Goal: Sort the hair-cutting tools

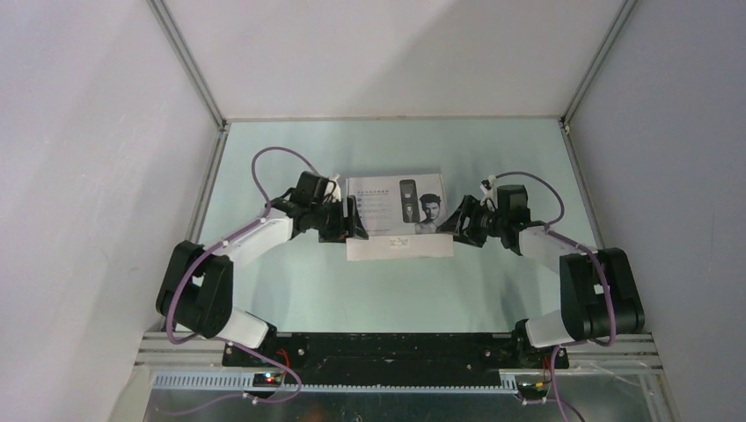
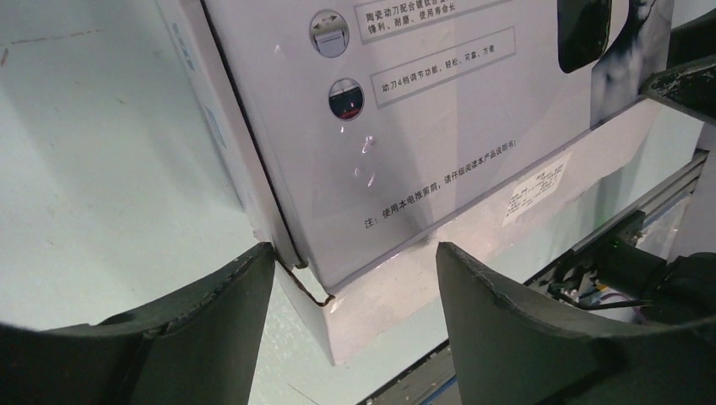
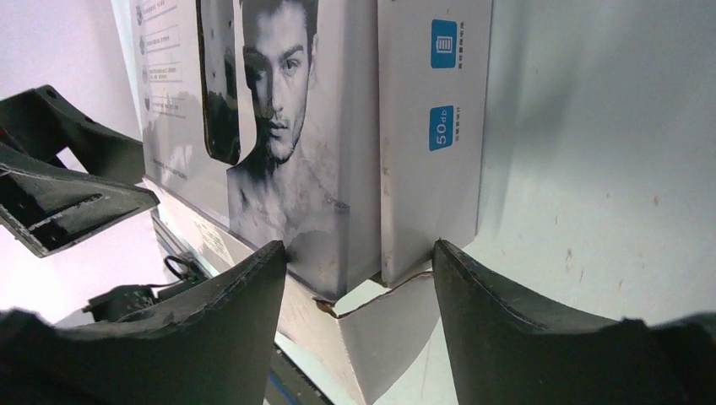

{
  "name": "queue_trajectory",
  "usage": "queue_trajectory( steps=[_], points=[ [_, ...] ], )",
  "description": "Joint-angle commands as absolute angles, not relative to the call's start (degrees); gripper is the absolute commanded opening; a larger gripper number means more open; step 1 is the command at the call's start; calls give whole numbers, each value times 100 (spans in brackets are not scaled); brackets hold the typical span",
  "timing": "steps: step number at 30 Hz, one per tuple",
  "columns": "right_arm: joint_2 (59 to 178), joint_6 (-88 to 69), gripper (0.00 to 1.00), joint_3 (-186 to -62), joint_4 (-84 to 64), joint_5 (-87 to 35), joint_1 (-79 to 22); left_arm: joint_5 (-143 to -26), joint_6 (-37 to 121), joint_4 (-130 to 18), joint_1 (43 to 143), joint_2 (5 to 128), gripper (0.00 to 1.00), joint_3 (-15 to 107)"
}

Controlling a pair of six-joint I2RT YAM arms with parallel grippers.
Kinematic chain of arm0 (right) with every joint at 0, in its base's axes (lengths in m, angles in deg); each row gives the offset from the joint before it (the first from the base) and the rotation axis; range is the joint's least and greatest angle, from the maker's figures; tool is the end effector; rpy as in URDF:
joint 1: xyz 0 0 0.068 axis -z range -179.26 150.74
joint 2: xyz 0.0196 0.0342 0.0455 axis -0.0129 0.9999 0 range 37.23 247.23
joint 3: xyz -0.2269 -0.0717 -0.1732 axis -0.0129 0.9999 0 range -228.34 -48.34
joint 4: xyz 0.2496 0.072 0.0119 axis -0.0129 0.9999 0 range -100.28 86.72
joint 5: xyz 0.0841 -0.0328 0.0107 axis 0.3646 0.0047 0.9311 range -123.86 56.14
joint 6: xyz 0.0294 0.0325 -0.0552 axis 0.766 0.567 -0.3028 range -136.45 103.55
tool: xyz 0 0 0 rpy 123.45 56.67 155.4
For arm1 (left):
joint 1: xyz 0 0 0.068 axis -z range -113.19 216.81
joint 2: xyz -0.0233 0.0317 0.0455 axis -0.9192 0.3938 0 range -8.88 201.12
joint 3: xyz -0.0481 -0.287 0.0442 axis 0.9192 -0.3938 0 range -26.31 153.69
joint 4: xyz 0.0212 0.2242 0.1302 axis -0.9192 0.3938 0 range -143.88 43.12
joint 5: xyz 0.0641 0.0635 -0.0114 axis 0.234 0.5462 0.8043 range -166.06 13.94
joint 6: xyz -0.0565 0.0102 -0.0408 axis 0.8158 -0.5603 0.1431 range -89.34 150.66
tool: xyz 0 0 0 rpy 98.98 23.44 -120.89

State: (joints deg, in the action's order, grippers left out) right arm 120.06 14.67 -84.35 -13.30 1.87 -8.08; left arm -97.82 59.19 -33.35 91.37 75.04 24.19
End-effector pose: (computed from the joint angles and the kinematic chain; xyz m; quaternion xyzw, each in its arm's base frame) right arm 0.2733 0.0765 0.1772 0.0512 0.8822 0.3927 0.2547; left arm 0.2650 -0.1446 0.2109 0.0260 0.9353 -0.2964 0.1916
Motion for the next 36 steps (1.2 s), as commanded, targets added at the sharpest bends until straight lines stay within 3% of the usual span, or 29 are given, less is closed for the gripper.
queue_trajectory(
  steps=[1, 26, 36],
  points=[
    [11656, 1955, 67, -8581, -723, 114, -864, -10079, 6290, -2886, 9144, 7492, 74, 2813],
    [11635, 2240, 68, -9239, 964, -163, -998, -9900, 6496, -2226, 9148, 7658, 75, 3078],
    [11845, 2495, 68, -9259, 800, -6, -1001, -10011, 6652, -2481, 9142, 7644, 75, 2957]
  ],
)
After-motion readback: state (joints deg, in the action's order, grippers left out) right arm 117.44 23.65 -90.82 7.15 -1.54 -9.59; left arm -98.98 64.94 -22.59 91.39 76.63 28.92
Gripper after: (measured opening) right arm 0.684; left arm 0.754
